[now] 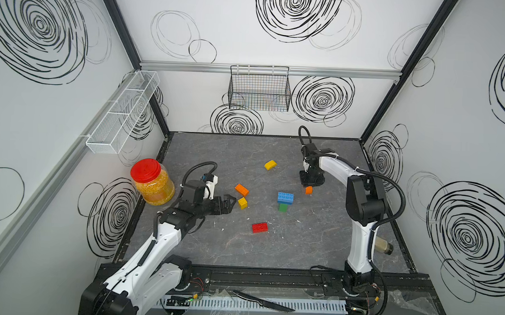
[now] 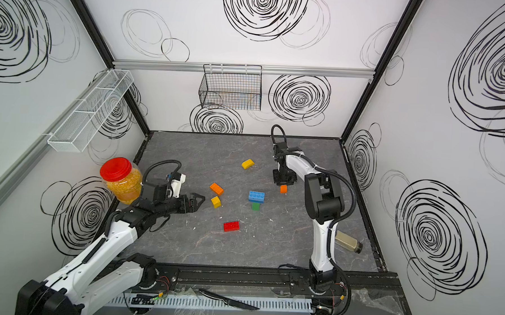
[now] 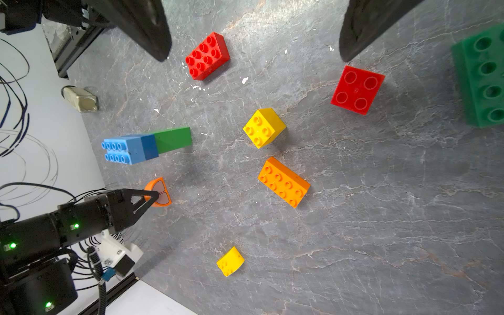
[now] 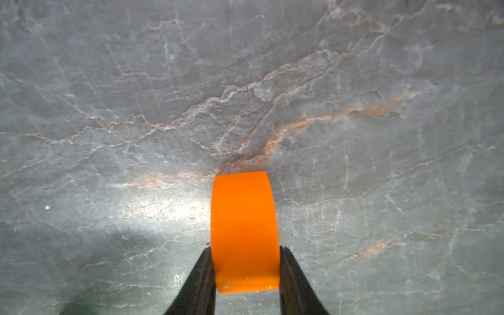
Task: Assemble an ice cream with lego
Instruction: Pick up the lego brick from the center of the board.
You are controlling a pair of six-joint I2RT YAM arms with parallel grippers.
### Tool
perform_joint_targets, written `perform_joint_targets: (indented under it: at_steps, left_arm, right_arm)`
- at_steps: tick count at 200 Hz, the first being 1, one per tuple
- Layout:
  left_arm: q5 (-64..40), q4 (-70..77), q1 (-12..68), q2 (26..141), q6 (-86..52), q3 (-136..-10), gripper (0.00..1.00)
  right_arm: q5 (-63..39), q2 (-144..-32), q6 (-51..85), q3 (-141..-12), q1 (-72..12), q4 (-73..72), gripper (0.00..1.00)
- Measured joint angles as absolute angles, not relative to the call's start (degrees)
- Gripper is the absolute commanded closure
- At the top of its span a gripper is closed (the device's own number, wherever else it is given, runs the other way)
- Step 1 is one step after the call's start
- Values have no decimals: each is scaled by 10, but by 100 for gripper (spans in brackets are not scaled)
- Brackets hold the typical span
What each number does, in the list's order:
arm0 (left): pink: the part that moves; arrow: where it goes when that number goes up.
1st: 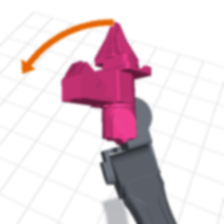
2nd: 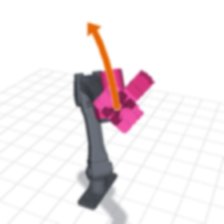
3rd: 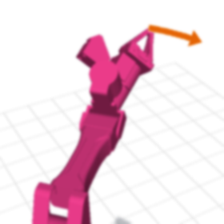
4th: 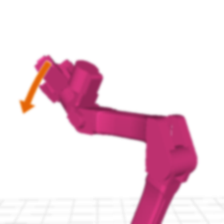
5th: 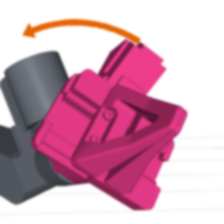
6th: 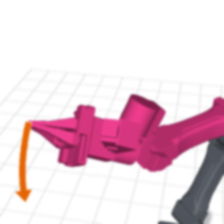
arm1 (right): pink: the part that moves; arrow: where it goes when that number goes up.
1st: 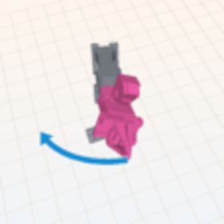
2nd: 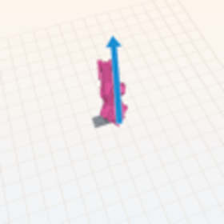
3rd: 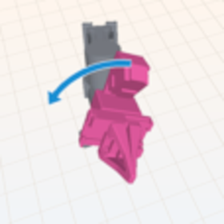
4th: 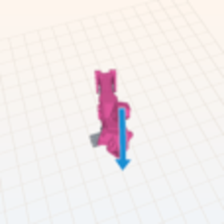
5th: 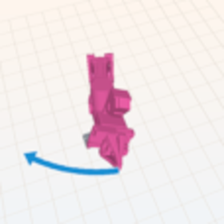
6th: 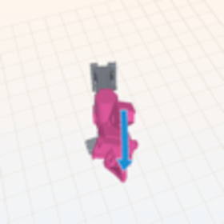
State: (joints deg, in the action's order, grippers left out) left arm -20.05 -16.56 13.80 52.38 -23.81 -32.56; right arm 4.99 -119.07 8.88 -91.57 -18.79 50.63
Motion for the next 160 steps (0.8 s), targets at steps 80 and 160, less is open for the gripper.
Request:
perform_joint_targets:
  at_steps: [80, 160]
  left_arm:
    - [-200, -166, 138, 524, -238, -326, 1]
    - [-200, -166, 138, 524, -238, -326, 1]
  right_arm:
    - [31, -1130, 46, -911, -212, 512, 100]
    - [9, -980, -51, -936, -287, 552, 100]
